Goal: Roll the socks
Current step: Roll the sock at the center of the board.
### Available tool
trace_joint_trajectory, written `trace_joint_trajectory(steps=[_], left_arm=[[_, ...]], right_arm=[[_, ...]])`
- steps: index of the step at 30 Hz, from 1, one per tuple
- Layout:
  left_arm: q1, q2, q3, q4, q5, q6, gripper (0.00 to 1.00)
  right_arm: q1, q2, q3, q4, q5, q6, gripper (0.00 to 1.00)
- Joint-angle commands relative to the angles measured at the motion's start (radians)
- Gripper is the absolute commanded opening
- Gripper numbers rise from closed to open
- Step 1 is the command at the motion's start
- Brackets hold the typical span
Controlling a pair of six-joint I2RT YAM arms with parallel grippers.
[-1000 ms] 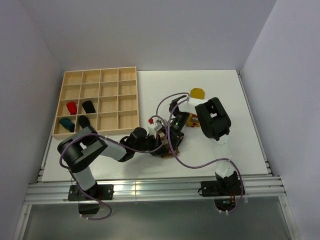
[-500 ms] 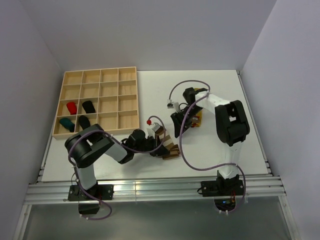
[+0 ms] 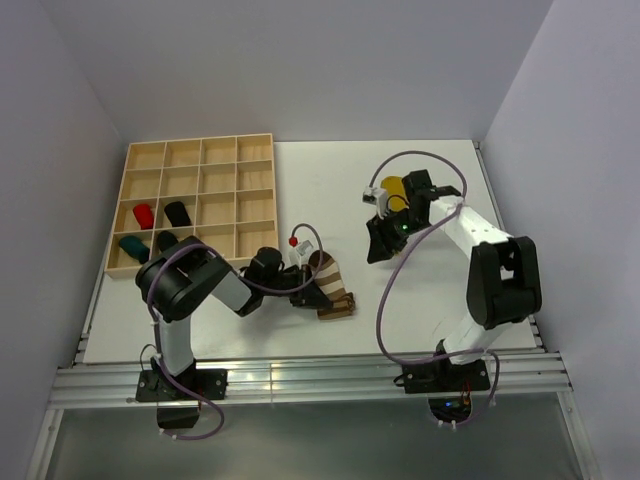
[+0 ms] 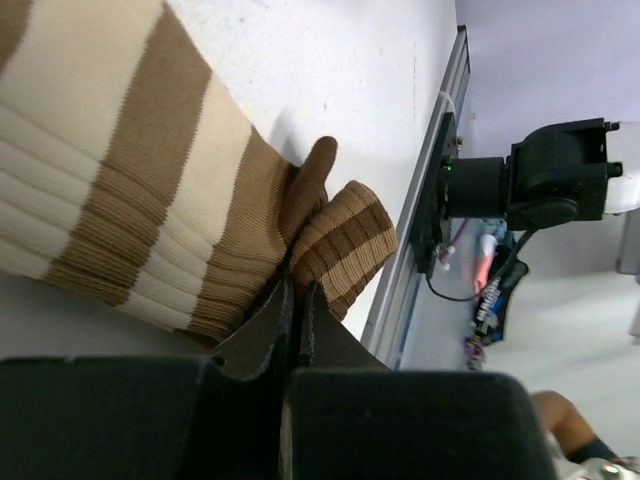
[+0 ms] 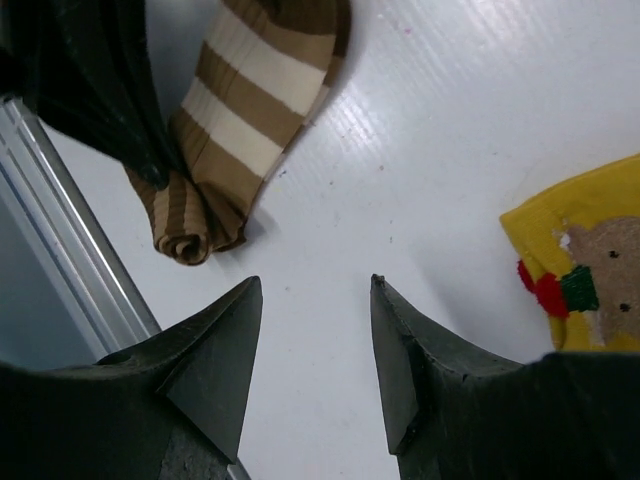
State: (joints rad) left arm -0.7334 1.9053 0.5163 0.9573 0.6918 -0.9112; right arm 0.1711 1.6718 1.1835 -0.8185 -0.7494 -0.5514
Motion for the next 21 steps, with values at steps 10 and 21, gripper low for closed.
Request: trace_joint_trajectory(steps=[10,21], left_arm=[[0.048,0.089,0.099,-0.483,0.055,-0.014,0.0],[0.049,0.107,0.226,-0.727,0.054,0.037,0.0]], right_arm=[[0.207,-0.312,-0.283,0.194,0.11,-0.185,0.61],[0.412,-0.417,-0.421,0.331,0.2,-0.196,0.7]])
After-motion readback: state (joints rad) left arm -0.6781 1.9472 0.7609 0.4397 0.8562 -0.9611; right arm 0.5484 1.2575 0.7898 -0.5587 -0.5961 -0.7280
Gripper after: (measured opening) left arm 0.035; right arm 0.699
